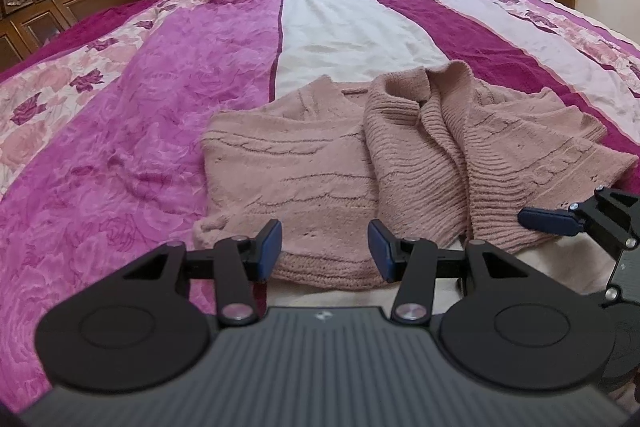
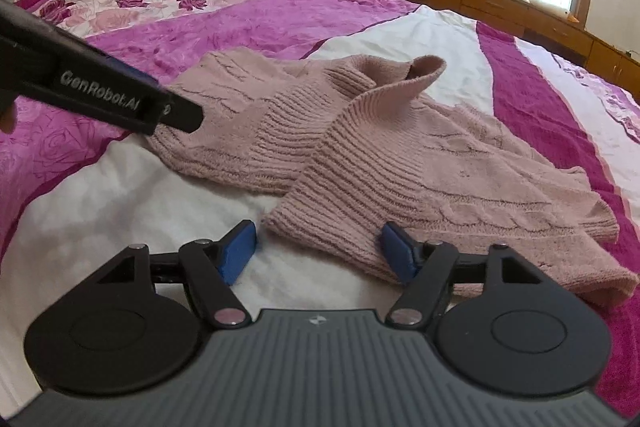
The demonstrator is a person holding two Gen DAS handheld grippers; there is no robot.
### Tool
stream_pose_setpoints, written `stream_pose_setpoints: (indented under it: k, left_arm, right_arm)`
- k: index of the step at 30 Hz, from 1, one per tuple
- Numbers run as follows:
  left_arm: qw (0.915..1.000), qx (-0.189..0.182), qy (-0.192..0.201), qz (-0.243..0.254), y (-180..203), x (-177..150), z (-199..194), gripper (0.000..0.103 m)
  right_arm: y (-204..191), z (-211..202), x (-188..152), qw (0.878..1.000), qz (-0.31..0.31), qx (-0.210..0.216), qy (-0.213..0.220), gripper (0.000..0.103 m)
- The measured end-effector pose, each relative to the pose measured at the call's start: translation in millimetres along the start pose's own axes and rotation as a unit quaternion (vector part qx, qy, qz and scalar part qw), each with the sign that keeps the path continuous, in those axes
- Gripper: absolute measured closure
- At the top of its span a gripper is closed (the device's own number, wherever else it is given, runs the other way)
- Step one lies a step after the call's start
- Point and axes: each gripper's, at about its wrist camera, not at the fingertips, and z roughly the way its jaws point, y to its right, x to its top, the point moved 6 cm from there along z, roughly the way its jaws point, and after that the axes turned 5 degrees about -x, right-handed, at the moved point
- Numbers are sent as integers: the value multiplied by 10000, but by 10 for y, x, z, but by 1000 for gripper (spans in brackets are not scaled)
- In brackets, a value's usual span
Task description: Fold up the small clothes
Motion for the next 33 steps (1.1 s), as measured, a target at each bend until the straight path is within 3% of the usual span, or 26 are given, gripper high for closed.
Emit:
stream_pose_setpoints:
  k: [1, 2, 3, 6, 8, 23, 29, 33]
  left_arm:
    - [10000, -3, -2, 9, 0, -6, -3, 53]
    - [10000, -5, -3, 20, 0, -12, -7, 53]
    - [10000, 1, -4, 33, 1, -12, -10, 53]
    - [9999, -6, 20, 98, 15, -15, -25, 53]
    - [9999, -19, 36, 160, 38, -12, -36, 53]
    - [9927, -556, 3, 1072, 603, -20, 117, 51]
    - [9846, -598, 16, 1646, 908, -47, 340, 49]
    - [9787, -374, 58, 2019, 1027, -106, 516, 48]
  right_arm:
    - [2, -4, 9, 10000, -30, -3, 22, 40]
    - [-5, -11, 22, 10000, -73, 11, 50, 48]
    - [-8, -19, 33, 9999, -121, -19, 77, 64]
    - [24, -35, 66, 9997, -166, -173, 99, 87]
    - [89, -54, 100, 9998, 52, -125, 110, 92]
    - [1069, -416, 592, 9850, 1451, -566, 745, 94]
    - [1356, -454, 593, 9810, 1632, -705, 782, 94]
    - [1411, -424, 591, 9816, 1592, -726, 764, 94]
